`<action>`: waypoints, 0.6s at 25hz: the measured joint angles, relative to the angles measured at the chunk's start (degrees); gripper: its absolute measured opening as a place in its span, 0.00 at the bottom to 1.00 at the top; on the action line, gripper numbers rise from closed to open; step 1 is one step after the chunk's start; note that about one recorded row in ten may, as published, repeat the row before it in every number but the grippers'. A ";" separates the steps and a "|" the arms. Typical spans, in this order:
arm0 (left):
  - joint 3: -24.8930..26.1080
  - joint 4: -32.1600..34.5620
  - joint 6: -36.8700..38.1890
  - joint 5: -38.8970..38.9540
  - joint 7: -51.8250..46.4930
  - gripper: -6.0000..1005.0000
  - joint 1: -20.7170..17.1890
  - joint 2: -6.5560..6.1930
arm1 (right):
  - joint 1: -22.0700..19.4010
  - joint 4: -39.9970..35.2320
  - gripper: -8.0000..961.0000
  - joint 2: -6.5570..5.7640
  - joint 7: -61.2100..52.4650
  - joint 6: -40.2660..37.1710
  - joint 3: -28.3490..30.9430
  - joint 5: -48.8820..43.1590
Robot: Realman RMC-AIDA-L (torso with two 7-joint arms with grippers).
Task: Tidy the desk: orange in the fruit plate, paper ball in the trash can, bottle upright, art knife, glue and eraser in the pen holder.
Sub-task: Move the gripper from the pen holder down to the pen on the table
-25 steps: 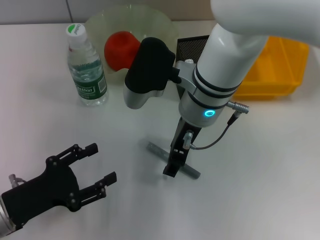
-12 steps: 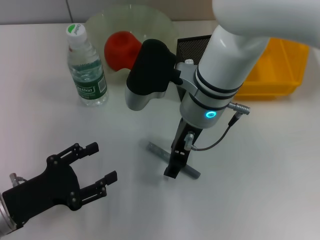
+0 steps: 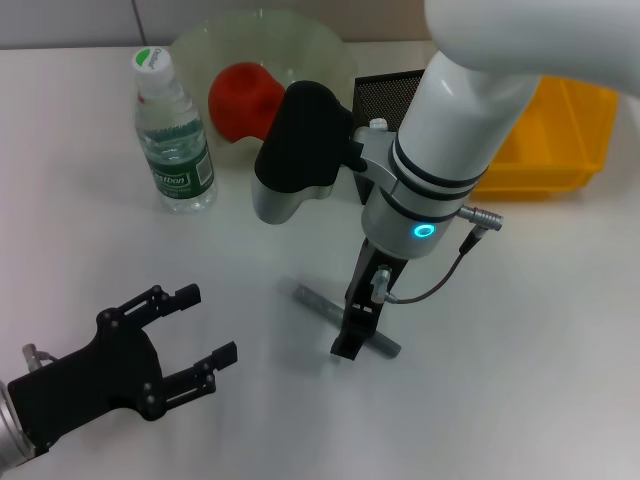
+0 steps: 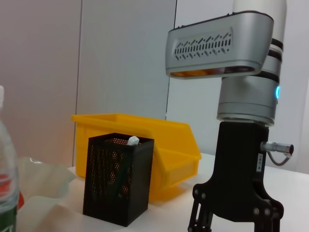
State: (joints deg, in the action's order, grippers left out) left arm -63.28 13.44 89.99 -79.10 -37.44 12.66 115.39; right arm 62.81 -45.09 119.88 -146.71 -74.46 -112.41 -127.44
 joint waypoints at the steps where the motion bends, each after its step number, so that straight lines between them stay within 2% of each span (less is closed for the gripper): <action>1: 0.01 0.00 -0.01 -0.21 -0.01 0.78 0.02 0.00 | -0.03 -0.02 0.70 0.00 0.01 -0.02 0.00 0.00; 15: 0.08 0.00 -0.09 -0.96 -0.14 0.78 0.08 0.00 | -0.06 -0.53 0.68 0.00 -0.28 -0.62 0.00 0.00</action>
State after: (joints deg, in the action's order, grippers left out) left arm -63.20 13.44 89.91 -80.07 -37.58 12.74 115.39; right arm 62.75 -45.62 119.88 -147.00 -75.08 -112.41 -127.44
